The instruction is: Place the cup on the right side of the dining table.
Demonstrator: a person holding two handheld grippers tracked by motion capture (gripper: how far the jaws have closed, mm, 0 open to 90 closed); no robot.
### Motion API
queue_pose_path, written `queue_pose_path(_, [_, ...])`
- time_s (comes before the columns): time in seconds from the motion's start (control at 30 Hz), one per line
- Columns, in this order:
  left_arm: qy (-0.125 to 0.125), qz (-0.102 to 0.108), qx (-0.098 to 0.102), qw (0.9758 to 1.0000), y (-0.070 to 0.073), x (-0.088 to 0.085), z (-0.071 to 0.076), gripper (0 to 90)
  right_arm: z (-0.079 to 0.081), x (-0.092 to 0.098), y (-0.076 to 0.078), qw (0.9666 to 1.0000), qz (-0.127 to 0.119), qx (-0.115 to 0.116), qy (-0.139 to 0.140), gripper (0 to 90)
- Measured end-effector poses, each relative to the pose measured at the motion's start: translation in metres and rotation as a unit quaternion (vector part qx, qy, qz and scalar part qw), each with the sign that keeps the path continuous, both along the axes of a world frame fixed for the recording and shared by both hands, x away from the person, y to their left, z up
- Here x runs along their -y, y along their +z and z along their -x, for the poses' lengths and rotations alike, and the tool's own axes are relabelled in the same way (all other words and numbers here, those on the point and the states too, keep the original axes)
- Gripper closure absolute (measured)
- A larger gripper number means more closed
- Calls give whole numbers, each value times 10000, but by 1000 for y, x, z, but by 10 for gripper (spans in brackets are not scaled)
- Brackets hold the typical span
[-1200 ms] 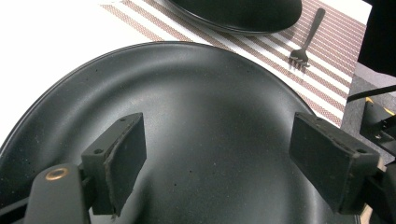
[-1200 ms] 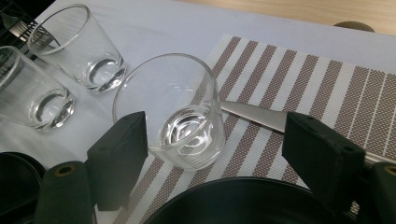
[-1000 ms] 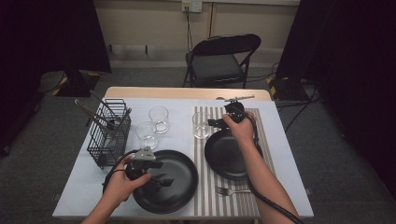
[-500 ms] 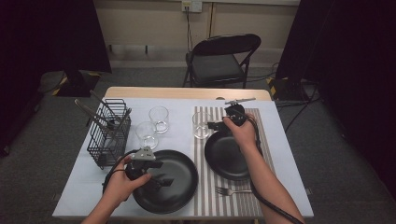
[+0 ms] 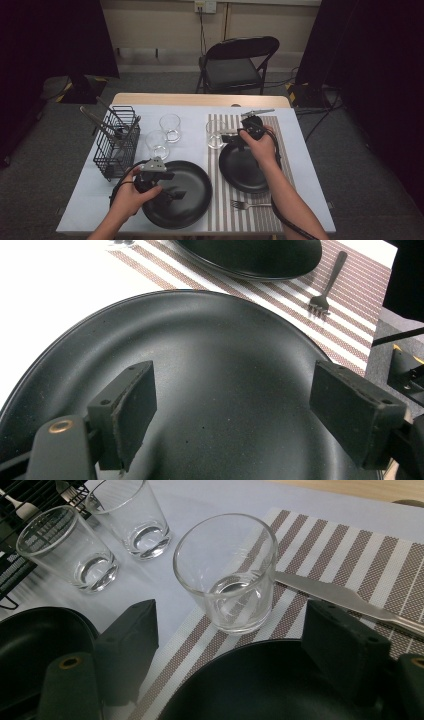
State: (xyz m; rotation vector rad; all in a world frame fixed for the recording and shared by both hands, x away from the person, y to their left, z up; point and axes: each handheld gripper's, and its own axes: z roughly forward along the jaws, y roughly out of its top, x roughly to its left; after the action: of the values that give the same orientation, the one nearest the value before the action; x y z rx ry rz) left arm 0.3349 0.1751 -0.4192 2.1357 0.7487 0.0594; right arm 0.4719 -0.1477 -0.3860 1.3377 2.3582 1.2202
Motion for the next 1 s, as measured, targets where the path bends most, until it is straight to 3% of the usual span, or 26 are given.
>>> queue_pose_path(0.67, [-7,-11,3,10000,0,1,0,187,21,0,-12,9991,221,42,348,217])
queue_pose_path(1.0, [1,-54,-3,10000,0,1,0,188,26,9,-16,9990,226,35,381,218])
